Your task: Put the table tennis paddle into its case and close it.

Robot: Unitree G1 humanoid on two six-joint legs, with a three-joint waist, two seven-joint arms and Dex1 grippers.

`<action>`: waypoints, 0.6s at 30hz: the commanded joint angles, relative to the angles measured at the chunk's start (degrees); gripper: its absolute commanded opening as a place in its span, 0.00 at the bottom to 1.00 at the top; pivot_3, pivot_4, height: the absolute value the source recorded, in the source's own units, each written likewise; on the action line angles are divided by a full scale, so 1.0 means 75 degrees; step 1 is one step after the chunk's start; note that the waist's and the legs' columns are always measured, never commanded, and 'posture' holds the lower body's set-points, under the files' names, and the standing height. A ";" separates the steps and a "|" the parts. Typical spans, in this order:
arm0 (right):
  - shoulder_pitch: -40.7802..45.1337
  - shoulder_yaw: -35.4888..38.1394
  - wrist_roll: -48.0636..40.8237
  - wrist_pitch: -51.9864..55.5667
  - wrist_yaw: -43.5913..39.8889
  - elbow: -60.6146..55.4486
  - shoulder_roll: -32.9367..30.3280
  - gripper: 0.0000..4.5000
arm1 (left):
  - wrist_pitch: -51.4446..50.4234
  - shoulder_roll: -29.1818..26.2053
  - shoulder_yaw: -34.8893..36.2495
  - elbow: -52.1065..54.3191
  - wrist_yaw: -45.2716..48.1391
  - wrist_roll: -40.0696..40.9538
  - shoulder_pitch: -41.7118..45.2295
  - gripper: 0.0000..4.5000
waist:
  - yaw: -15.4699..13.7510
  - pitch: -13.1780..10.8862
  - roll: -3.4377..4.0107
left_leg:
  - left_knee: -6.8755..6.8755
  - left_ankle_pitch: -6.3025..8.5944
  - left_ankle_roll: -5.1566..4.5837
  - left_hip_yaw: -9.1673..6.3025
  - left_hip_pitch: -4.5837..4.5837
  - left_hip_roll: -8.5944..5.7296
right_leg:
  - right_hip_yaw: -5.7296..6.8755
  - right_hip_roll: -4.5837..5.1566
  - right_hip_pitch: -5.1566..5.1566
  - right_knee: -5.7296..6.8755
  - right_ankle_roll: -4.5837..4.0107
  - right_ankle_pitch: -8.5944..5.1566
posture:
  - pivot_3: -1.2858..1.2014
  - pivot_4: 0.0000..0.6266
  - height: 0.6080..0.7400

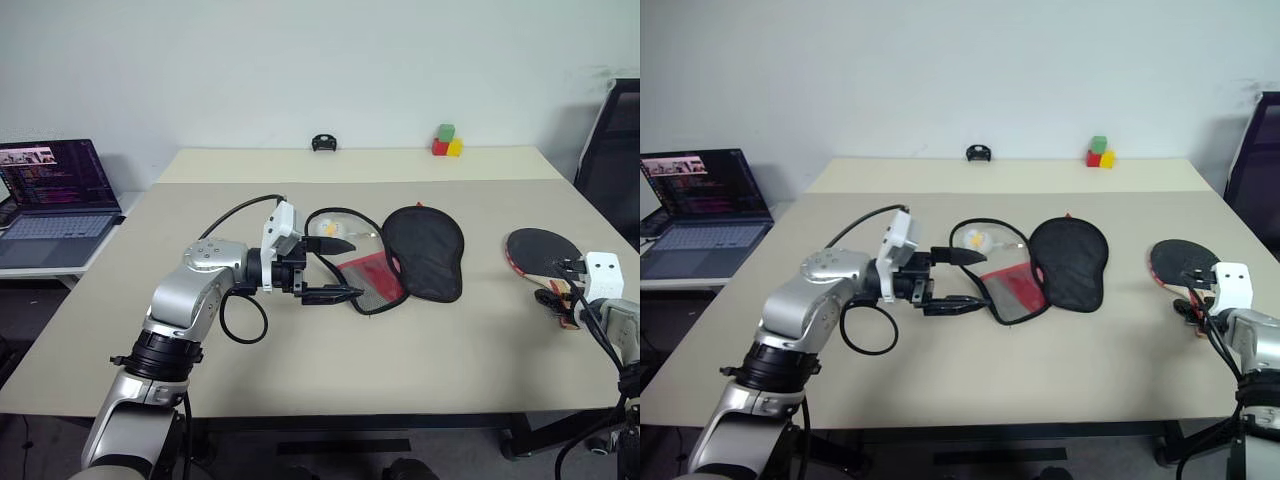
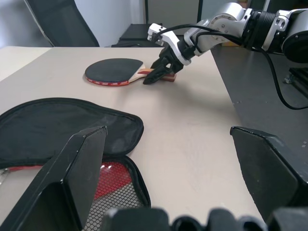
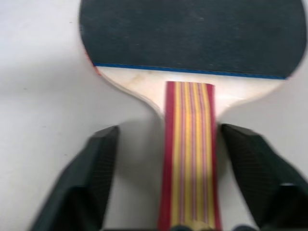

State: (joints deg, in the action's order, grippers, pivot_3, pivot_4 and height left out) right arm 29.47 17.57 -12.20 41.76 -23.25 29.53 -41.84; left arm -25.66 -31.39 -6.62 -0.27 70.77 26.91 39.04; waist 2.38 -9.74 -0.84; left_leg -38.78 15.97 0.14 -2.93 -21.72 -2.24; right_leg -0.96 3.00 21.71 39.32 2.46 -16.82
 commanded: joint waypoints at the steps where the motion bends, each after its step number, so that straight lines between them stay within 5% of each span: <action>1: 0.0038 -0.0119 0.0109 0.0007 0.0050 0.0148 0.0032 0.49 | 0.0106 -0.0109 0.0173 0.0158 0.0016 0.0038 0.0089 1.00 | -0.0001 0.0000 0.0000 | 0.0000 0.0000 0.0000 0.0000 -0.0002 0.0000 | 0.0000 0.0000 -0.0001 -0.0008 0.0001 0.0005 | 0.52 0.24 1.00; 5: 0.0070 -0.0132 0.0078 0.0078 0.0085 0.0173 0.0076 0.24 | 0.0105 -0.0157 0.0183 0.0174 0.0016 0.0043 0.0071 1.00 | -0.0004 -0.0001 -0.0002 | 0.0002 0.0001 -0.0002 -0.0004 -0.0008 0.0001 | 0.0001 0.0001 -0.0007 -0.0040 0.0008 0.0021 | 0.52 0.24 1.00; 18: 0.0235 0.0822 -0.0468 0.0736 0.0606 -0.0977 -0.0187 0.24 | 0.0011 -0.0696 0.0782 0.0214 -0.0248 0.0149 -0.0415 1.00 | -0.0079 -0.0016 0.0007 | 0.0006 0.0003 -0.0004 -0.0003 -0.0028 -0.0002 | 0.0001 0.0006 0.0010 -0.0044 0.0010 0.0026 | 0.52 0.24 1.00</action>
State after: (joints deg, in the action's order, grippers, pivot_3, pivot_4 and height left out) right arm 30.25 21.16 -14.71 46.83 -19.38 27.12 -41.23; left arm -25.79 -36.01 -2.65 -0.23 69.27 27.00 35.96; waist 1.79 -9.86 -0.79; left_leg -38.73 15.99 0.11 -2.96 -21.98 -2.26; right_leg -0.95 3.05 21.85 38.98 2.53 -16.63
